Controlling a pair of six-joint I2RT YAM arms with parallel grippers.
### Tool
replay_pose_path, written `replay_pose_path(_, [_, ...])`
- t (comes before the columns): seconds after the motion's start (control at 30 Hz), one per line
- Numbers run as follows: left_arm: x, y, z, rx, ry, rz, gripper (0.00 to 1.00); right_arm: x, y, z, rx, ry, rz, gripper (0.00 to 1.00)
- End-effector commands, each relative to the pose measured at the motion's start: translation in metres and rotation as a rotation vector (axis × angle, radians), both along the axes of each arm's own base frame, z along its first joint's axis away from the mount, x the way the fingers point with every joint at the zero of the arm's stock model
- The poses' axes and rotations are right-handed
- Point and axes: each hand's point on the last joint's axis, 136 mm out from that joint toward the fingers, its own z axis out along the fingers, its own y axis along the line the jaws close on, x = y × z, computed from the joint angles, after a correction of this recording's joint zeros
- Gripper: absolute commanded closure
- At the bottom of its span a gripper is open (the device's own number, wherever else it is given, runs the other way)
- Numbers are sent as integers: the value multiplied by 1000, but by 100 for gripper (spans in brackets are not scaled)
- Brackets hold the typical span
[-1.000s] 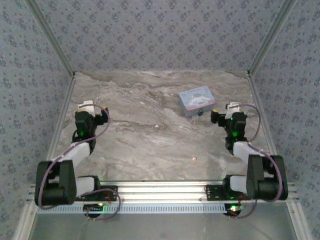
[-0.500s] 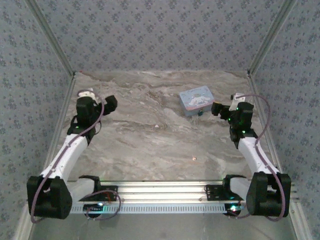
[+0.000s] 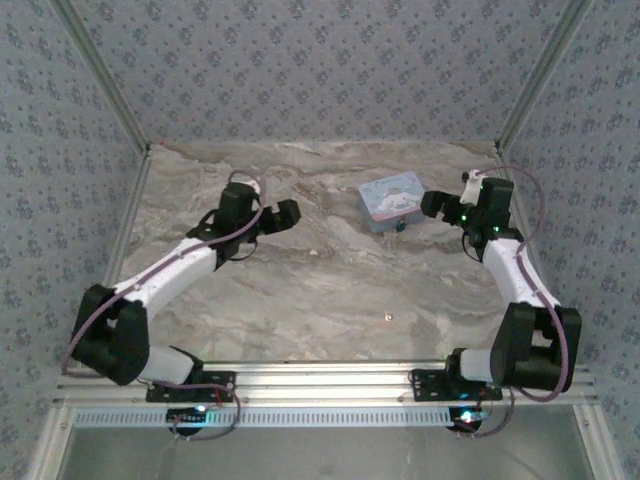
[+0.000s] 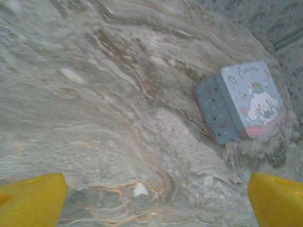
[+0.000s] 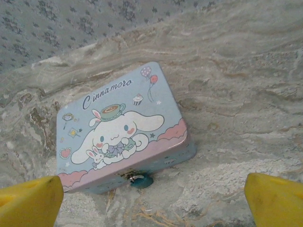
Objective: Unlock the padlock with the key
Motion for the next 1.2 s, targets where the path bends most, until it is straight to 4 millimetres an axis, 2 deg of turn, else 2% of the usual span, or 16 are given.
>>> replay_pose_path(0.0, [7, -31, 9, -76, 9, -46, 2, 6, 2, -2, 32, 41, 14, 0])
replay_pose_path(0.2, [15, -88, -10, -176, 96, -130, 4, 34, 7, -15, 60, 64, 74, 0])
replay_pose_path(0.37, [20, -137, -28, -198, 158, -210, 6, 60, -4, -39, 101, 116, 67, 0])
replay_pose_path(0.5, [27, -166, -40, -214, 195, -255, 7, 74, 0, -55, 166, 149, 111, 0])
replay_pose_path(0.53, [29, -173, -42, -218, 198, -265, 7, 79, 3, -53, 180, 144, 133, 0])
replay_pose_path(0.7, [44, -190, -50, -235, 212, -282, 9, 88, 18, -66, 243, 173, 207, 7])
replay_pose_path(0.87, [54, -198, -56, -230, 222, -292, 10, 86, 35, -76, 272, 210, 266, 13])
replay_pose_path(1.17, [71, -187, -62, -220, 224, -269, 11, 62, 71, -81, 283, 246, 355, 21])
